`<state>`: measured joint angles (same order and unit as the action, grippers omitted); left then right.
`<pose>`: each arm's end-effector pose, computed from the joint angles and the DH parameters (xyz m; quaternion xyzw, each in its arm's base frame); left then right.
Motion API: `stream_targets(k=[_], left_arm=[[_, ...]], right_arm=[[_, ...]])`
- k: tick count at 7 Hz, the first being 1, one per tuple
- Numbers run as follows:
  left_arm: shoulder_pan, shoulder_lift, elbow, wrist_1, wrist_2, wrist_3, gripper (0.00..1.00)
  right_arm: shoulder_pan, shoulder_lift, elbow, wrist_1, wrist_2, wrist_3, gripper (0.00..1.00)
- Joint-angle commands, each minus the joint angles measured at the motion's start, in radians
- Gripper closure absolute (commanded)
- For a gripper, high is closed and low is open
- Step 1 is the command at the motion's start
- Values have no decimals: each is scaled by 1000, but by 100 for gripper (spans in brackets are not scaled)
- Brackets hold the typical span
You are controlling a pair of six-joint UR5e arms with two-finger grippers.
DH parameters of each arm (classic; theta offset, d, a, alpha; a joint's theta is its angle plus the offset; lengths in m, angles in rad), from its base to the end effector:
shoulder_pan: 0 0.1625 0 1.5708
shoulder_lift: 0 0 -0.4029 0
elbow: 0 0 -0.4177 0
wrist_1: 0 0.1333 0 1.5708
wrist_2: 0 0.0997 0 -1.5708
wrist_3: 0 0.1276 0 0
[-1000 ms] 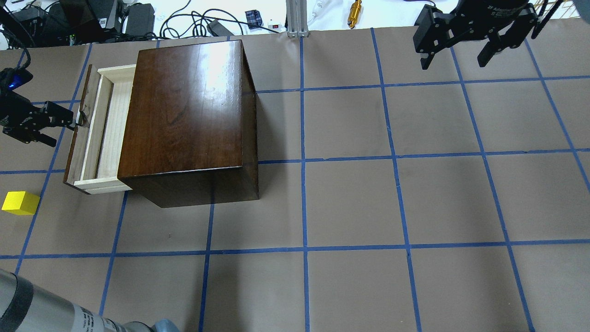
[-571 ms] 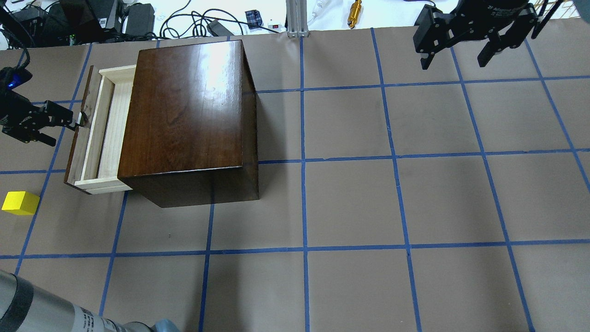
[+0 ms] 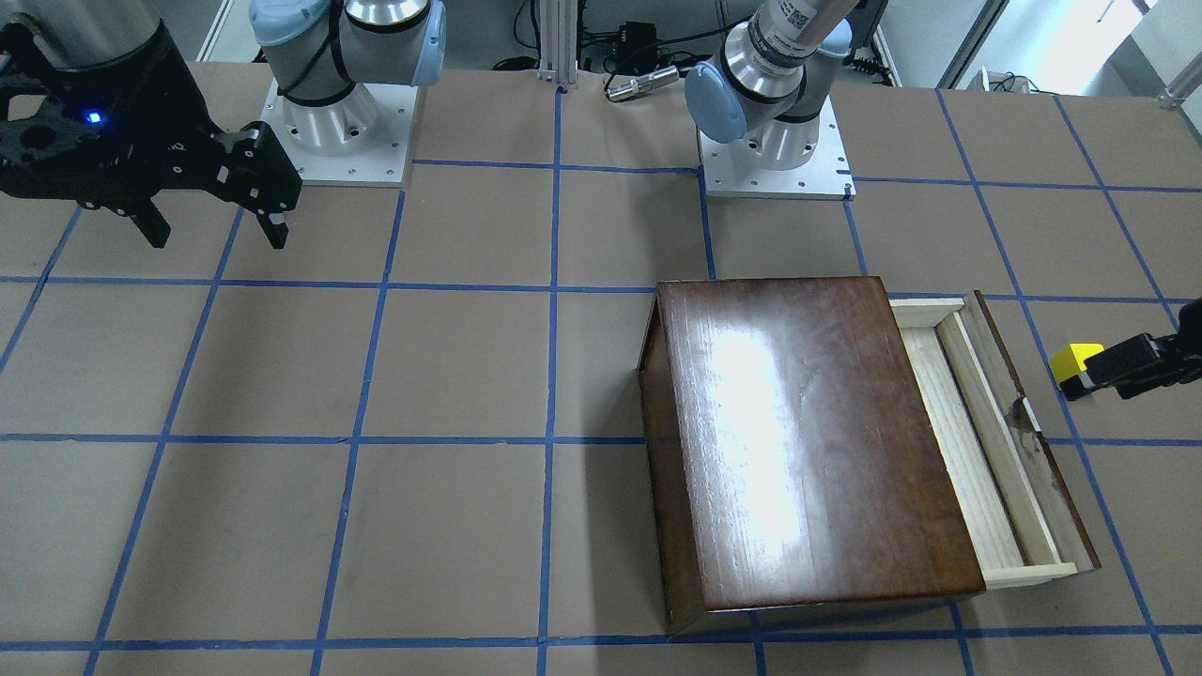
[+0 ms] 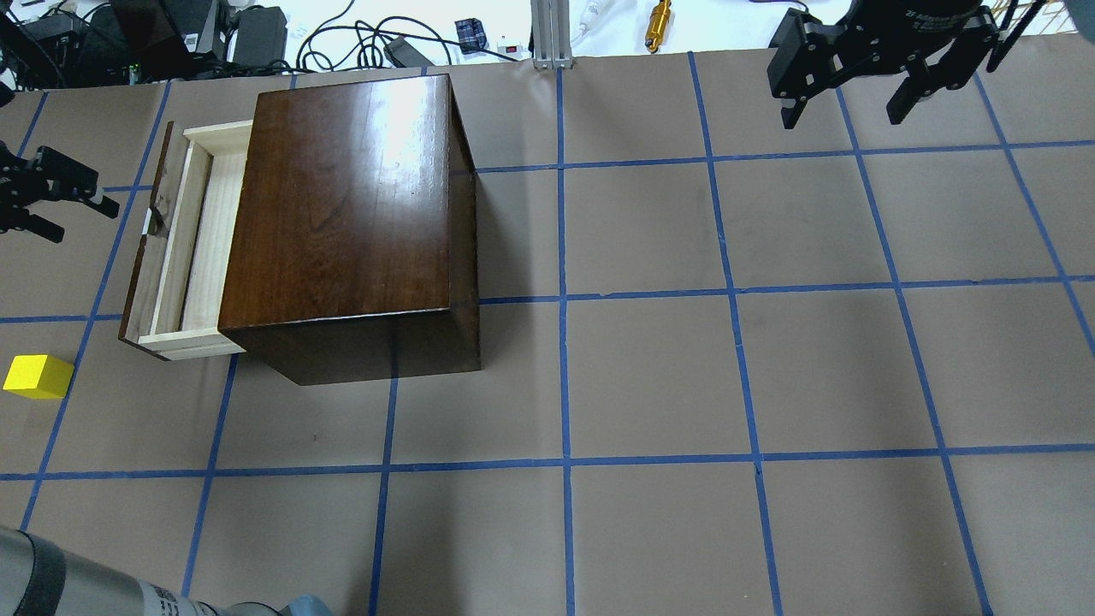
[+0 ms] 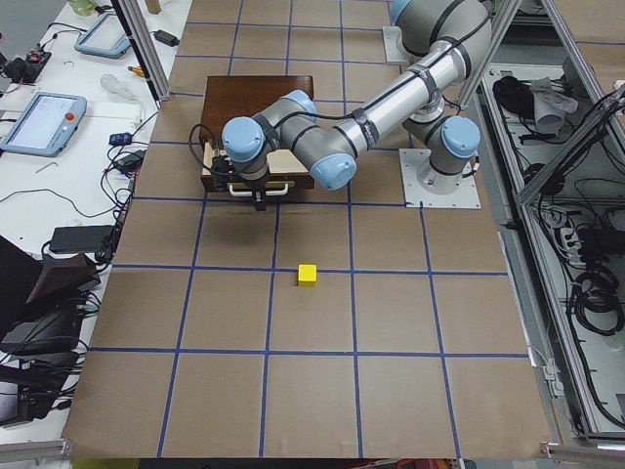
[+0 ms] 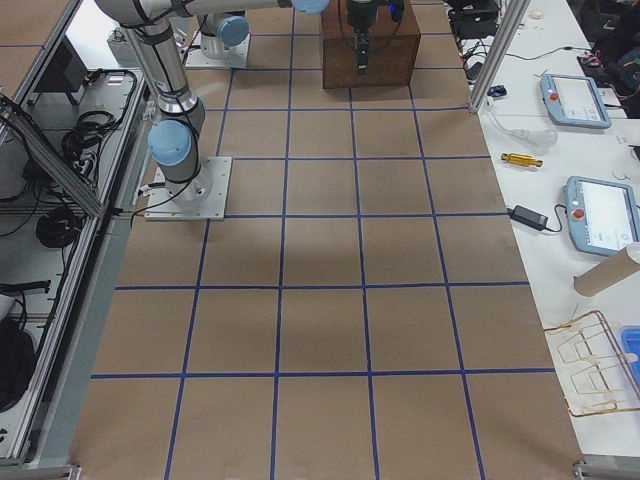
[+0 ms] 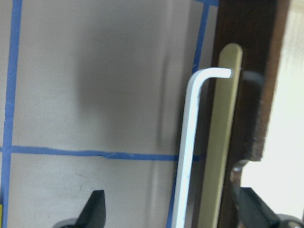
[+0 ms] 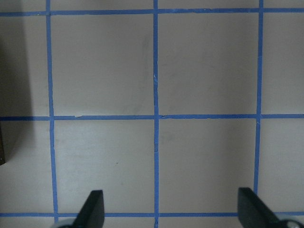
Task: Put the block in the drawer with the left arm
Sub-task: 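Release the handle and move the left gripper above the yellow cube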
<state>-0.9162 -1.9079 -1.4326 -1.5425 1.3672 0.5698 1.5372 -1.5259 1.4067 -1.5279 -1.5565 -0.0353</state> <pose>0.2511 -0.5885 0.3201 0.0507 -0.9899 -0.0112 0.1316 0.1168 -0.5462 0.4950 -0.0011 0.9992 -0.0384 0.0058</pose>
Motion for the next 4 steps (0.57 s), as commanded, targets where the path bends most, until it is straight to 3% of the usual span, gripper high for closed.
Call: stream_targets(k=[1,3,4], left_arm=[[38,26,14,-30,149,342,0],[175,26,-26,-19,179,718,0],[207,24,-78,63,194,860,0]], right_arm=[[1,1,0,0,0,0,0],[1,1,0,0,-1,0,0],[1,1,0,0,-1,0,0]])
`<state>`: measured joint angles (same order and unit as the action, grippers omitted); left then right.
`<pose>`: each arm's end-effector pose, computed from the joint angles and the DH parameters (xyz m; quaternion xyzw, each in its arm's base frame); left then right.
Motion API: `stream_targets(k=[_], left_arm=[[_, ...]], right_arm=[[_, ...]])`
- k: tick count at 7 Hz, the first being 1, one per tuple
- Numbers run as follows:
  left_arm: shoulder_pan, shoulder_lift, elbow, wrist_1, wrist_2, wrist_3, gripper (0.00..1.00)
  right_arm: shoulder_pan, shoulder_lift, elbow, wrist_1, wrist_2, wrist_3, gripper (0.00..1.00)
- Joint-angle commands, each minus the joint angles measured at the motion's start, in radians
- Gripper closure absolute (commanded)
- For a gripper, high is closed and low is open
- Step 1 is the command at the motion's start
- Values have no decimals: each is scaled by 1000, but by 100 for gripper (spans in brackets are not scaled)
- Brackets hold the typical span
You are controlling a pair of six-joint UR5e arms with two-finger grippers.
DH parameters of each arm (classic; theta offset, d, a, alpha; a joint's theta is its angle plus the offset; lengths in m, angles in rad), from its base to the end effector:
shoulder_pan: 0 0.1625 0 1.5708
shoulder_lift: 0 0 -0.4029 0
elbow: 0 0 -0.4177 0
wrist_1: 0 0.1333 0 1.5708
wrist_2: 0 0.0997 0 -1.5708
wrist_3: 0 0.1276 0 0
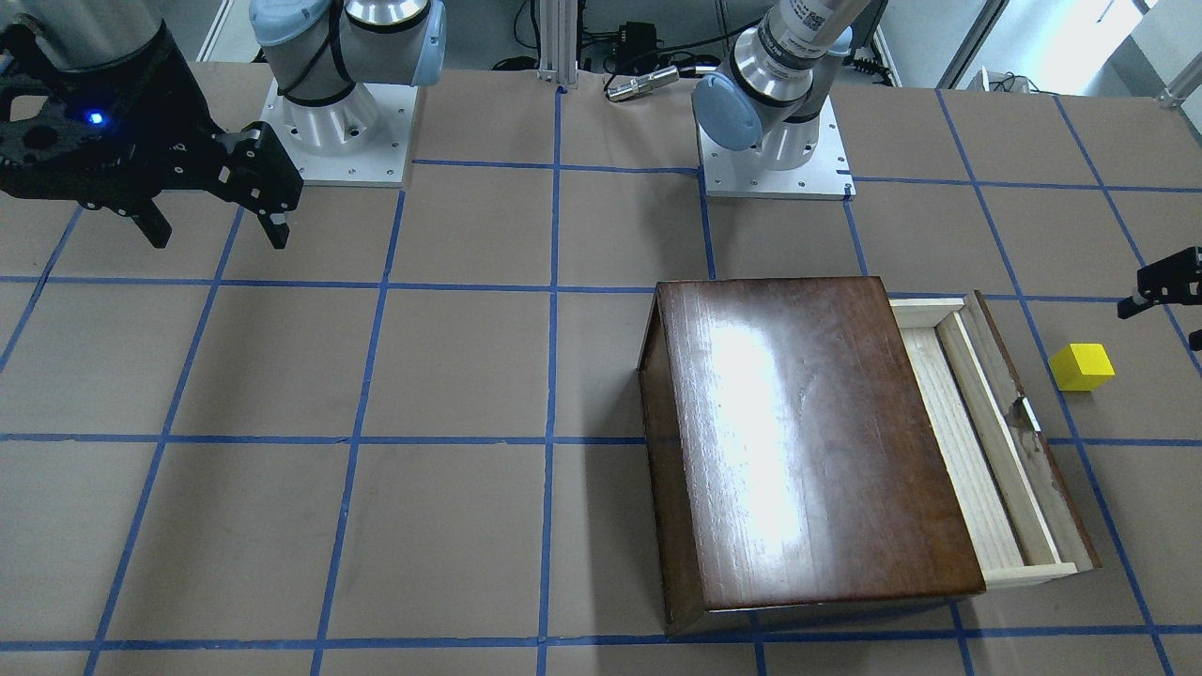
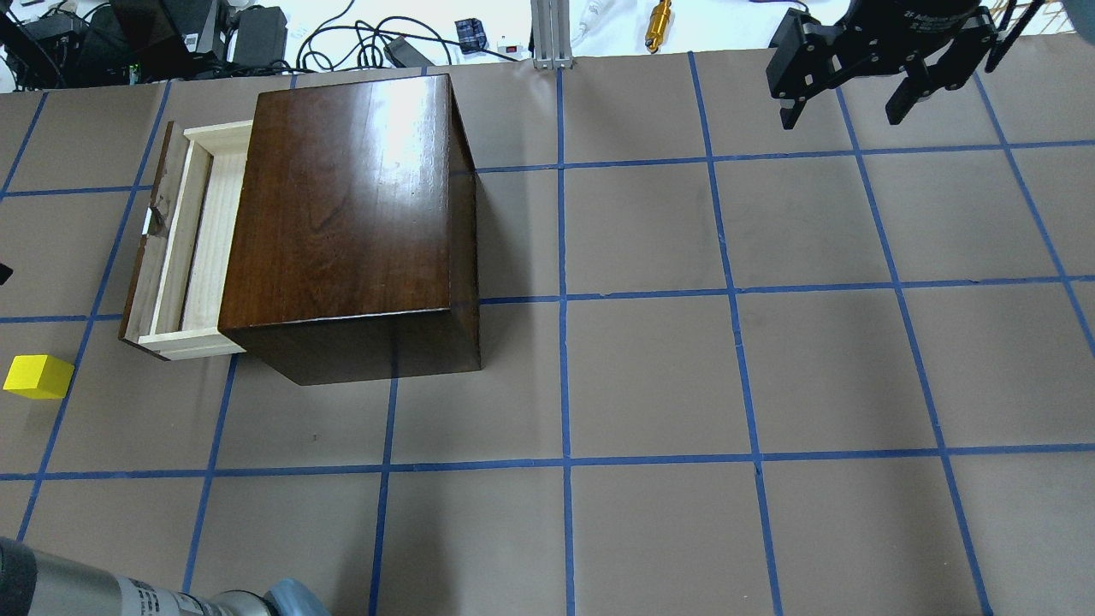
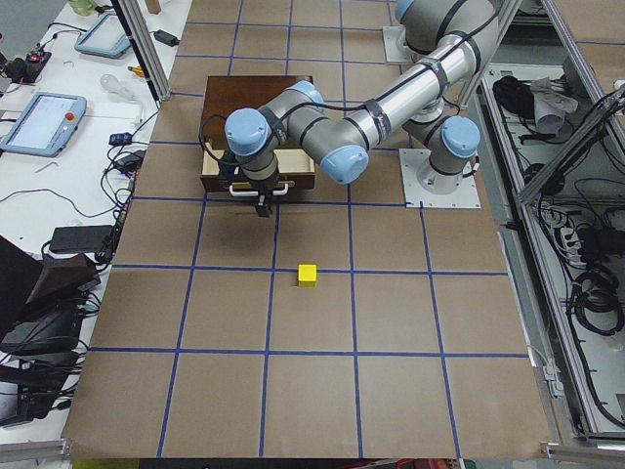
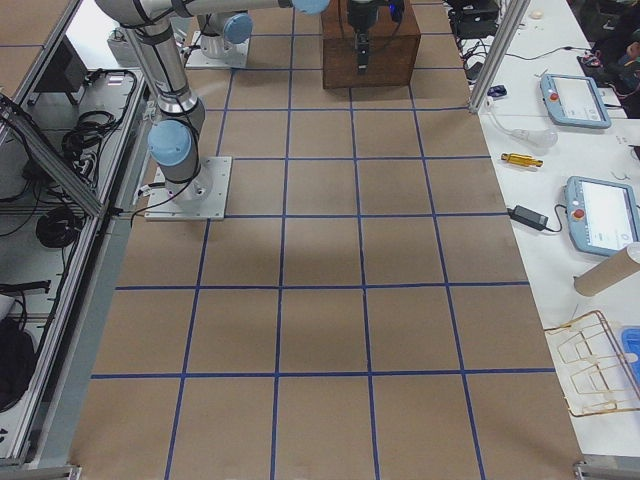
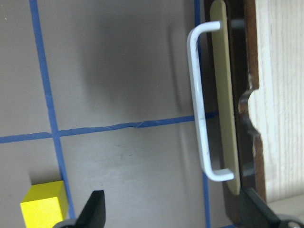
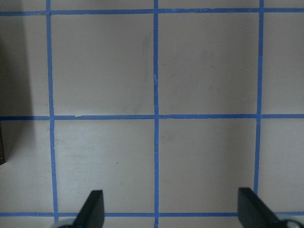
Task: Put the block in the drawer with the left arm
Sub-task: 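Release the handle and move the left gripper above the yellow cube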
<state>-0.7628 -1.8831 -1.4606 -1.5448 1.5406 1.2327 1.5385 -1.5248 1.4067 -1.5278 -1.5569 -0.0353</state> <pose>0.3453 -0.5198 0.3190 -0.2086 -0.9739 -0.0332 0.0828 0.1175 -0.5464 0.4944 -0.0018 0.9993 -0.0378 0.0057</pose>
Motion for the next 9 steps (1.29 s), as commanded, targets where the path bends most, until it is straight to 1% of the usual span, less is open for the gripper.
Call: stream_targets(k=[1,2,3,4,5,7,9], left_arm=[[69,-4,-129,227,22,320,0],[79,-5,-217,347,24,396,0],[89,-16,-274,456,44,478,0],[92,-30,-293,524,58,630,0],[97,-36,-294,525,59,772,0],[106,-36,-332,528,53,986,0],[108,-42,-337,528,49,1073,0]], right_arm=[[-1,-2,0,0,0,0,0],[0,0,0,0,0,0,0],[0,-2,0,0,0,0,0],[0,-2,0,0,0,0,0],[-1,0,0,0,1,0,0],[0,-2,0,0,1,0,0],[0,0,0,0,1,0,0]])
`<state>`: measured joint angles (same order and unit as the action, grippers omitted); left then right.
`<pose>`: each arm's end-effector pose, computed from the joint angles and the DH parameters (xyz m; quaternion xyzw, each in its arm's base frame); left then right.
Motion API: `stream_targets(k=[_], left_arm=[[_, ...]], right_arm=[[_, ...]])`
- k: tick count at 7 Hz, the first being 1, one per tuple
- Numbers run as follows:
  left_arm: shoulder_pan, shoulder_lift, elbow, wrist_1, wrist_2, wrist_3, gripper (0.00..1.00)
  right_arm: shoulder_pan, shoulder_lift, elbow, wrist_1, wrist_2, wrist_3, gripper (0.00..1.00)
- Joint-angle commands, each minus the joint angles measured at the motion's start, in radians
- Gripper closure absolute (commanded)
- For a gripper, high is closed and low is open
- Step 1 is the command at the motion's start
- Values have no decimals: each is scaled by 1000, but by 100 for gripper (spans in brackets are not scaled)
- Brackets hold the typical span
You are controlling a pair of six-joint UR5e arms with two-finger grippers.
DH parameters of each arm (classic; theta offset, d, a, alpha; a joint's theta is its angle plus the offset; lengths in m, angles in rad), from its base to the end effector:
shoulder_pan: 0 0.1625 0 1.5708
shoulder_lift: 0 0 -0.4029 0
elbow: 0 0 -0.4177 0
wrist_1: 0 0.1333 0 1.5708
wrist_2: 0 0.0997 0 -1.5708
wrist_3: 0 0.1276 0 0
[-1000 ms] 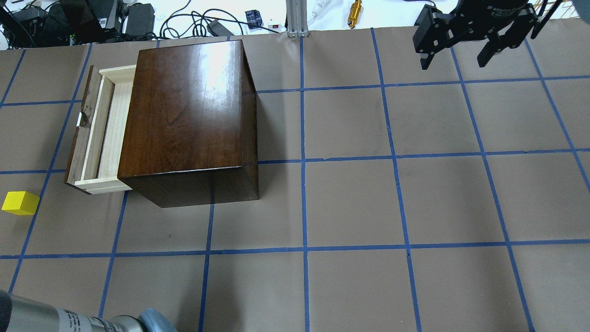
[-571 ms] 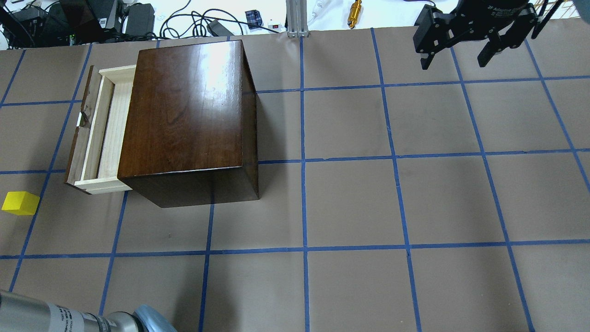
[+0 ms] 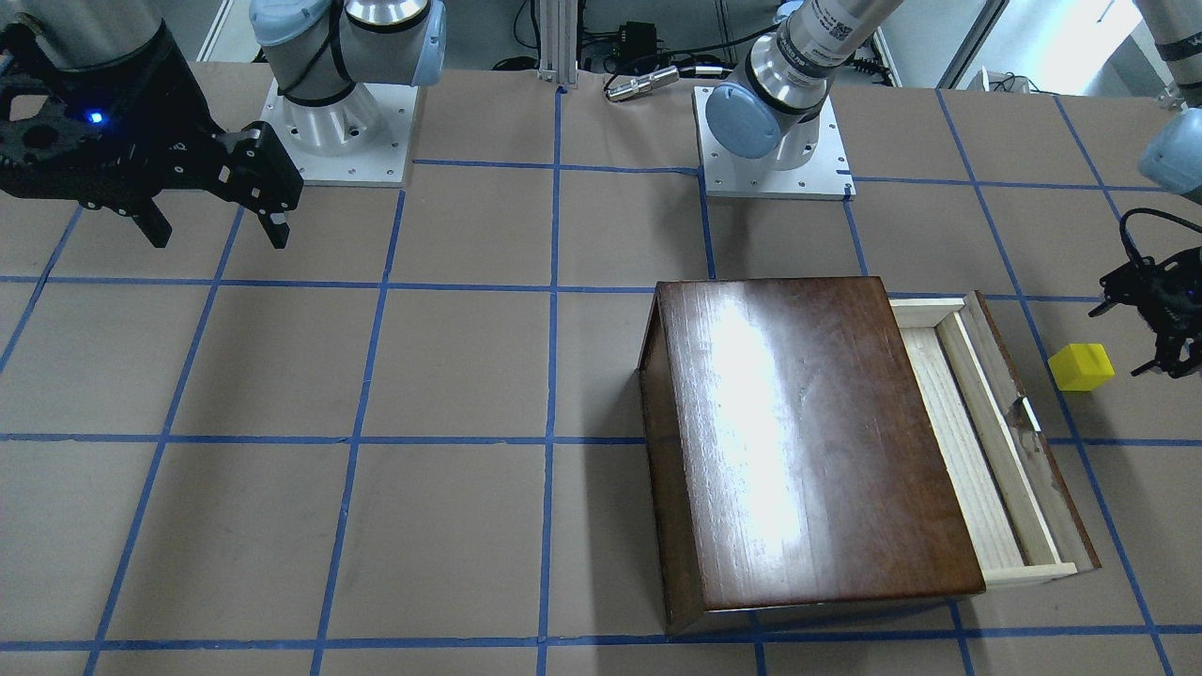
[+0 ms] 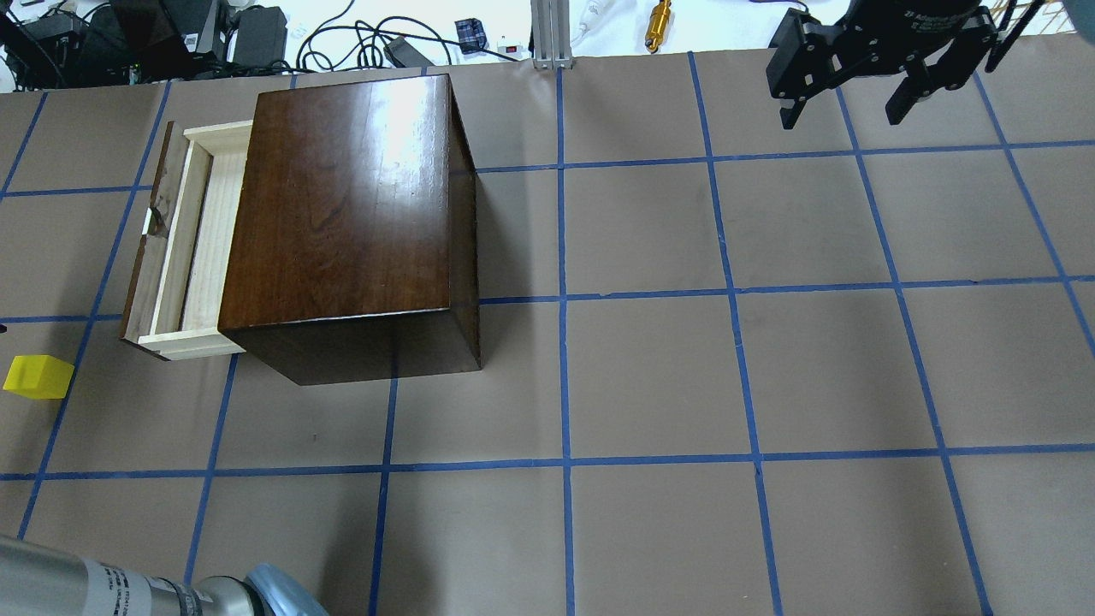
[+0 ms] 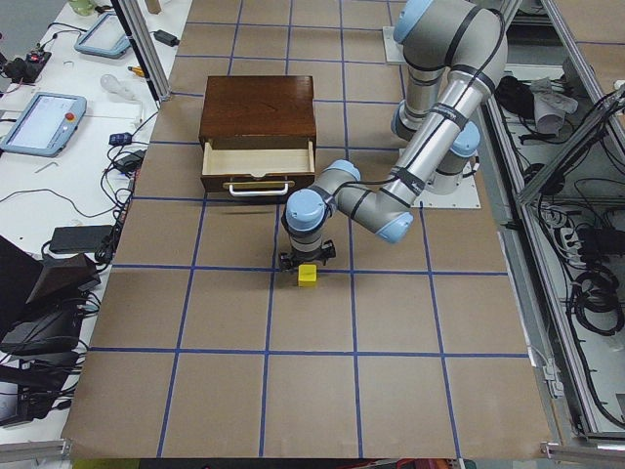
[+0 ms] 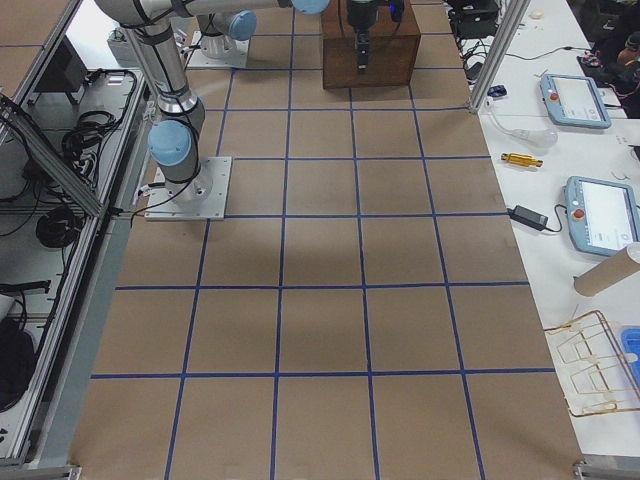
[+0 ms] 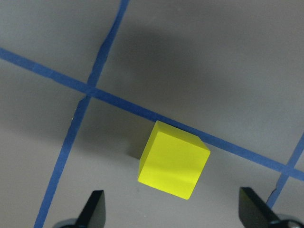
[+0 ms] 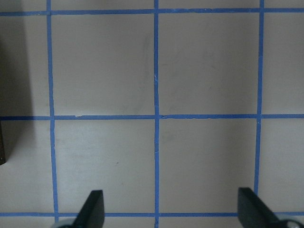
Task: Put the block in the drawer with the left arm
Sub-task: 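Release the handle and move the left gripper above the yellow cube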
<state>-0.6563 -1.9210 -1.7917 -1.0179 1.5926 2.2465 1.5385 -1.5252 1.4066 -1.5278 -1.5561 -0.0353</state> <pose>0.3854 -0.4616 0.1858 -0.6179 -0.7862 -0.0108 0.0092 0.1176 -0.5463 0.4947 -0.0018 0.9993 -0.0380 0.0061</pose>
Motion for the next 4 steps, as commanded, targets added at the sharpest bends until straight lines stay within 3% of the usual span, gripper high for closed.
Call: stream_targets(k=[1,4], left_arm=[[1,-16,-8,15,-6,102,0],[7,-45,-9,21,-2,229,0]], right_arm=[[0,0,0,0,-1,0,0],[-1,-1,0,0,1,0,0]])
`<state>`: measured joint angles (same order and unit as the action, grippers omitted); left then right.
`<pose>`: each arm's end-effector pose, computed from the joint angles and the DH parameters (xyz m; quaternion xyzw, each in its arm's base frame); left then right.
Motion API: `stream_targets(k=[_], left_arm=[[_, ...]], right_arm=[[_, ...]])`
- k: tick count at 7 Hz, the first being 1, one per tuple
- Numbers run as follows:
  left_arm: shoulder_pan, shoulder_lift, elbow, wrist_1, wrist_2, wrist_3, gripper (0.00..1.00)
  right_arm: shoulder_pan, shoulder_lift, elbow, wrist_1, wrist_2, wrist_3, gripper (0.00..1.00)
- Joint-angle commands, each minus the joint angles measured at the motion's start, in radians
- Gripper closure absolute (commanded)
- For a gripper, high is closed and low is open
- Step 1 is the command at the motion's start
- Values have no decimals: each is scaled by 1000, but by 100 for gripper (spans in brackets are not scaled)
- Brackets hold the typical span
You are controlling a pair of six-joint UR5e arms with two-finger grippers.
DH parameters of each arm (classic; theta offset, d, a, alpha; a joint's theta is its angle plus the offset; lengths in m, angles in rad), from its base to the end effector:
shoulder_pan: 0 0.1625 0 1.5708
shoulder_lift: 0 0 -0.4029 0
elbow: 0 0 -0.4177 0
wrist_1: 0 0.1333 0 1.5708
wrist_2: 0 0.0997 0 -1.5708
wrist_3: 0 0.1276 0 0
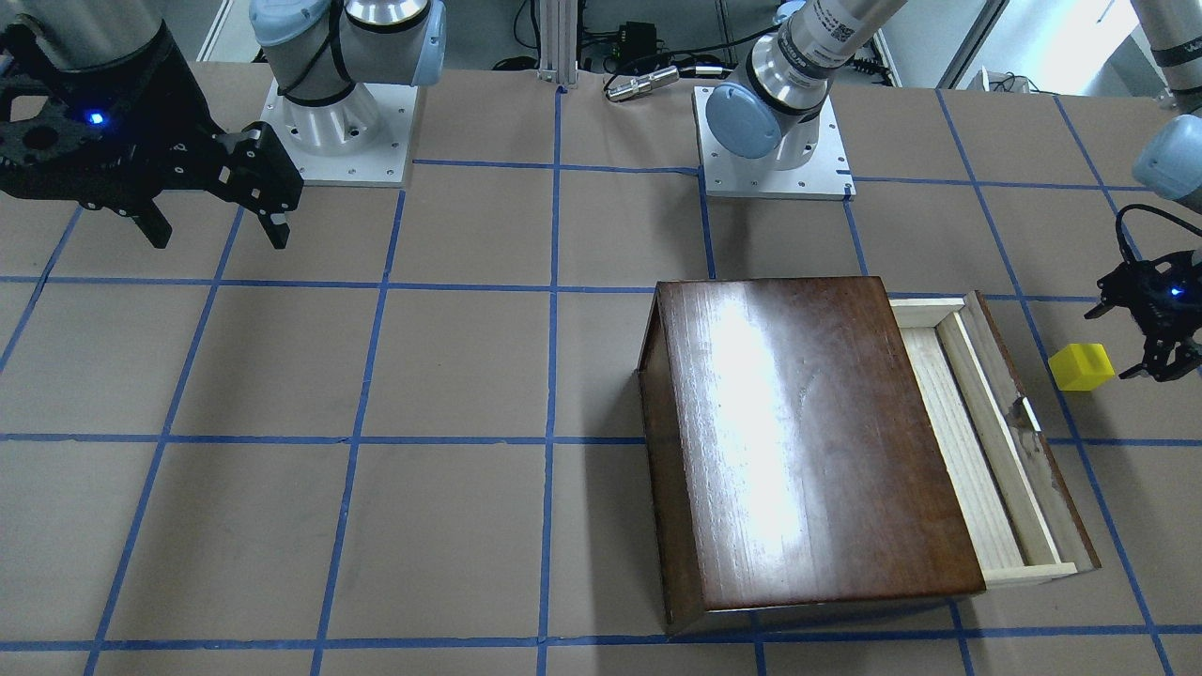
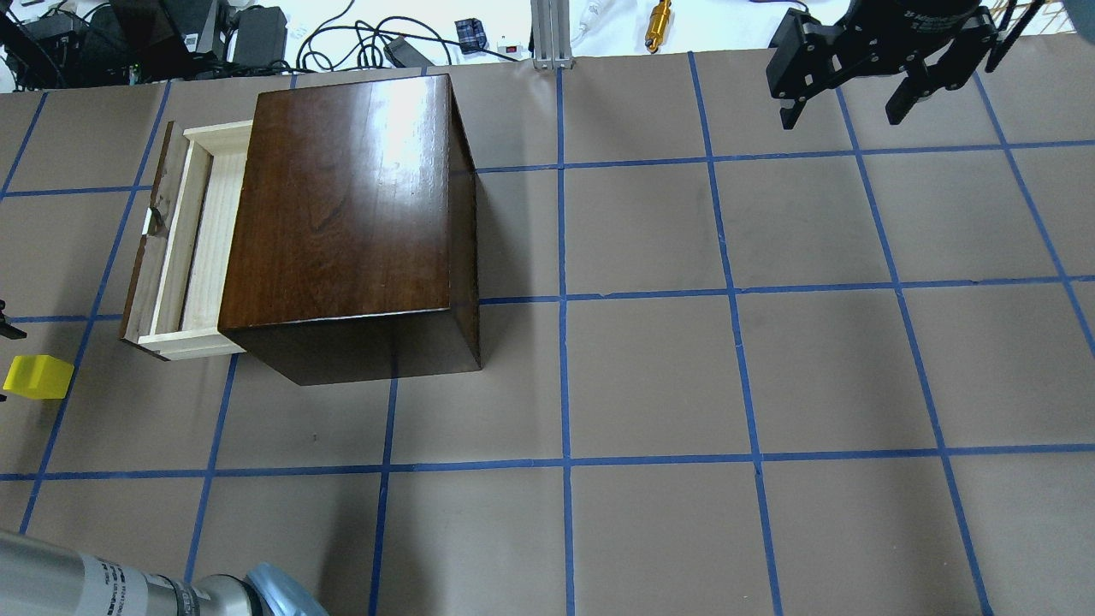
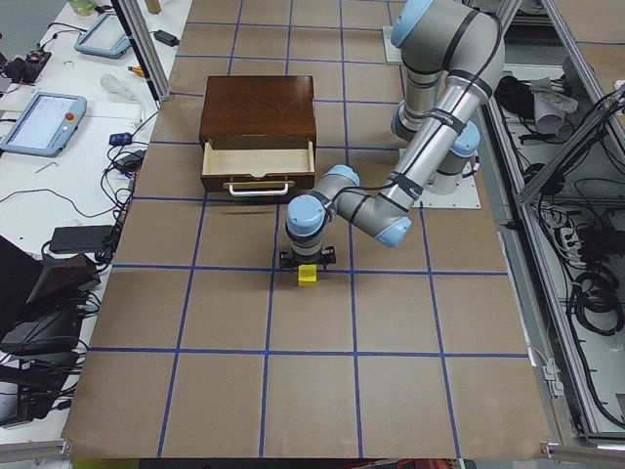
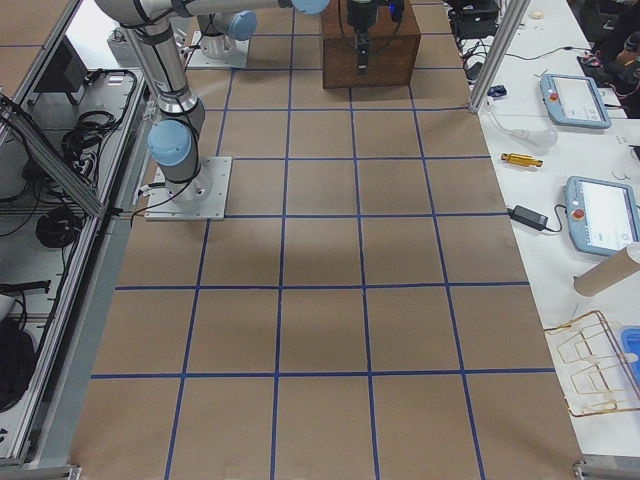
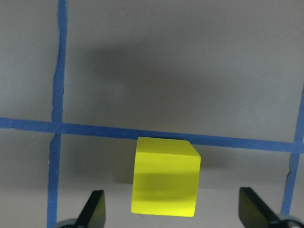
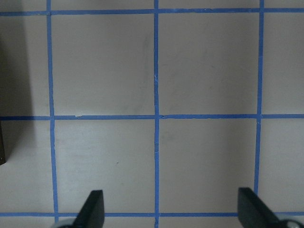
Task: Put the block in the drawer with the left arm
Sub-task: 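Lower the left gripper and grasp the yellow cube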
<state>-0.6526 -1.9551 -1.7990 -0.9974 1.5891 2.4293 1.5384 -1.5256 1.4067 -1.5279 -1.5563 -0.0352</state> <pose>0.3872 -0.4608 0.1645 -0.6857 -0.7276 -0.0071 0.0204 0.1175 -0.5461 0.4949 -0.0017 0.9993 -0.0382 0.0060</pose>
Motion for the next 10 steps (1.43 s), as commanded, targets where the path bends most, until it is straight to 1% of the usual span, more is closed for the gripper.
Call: stream_targets(k=[1,7,10], left_arm=[[4,-19,-2,2,0,59,0],[16,-73,-3,48,2,59,0],[16,-76,0,57,-1,57,0]], right_arm=[[0,1,0,0,1,0,0],[-1,-1,0,0,1,0,0],[-1,-1,0,0,1,0,0]])
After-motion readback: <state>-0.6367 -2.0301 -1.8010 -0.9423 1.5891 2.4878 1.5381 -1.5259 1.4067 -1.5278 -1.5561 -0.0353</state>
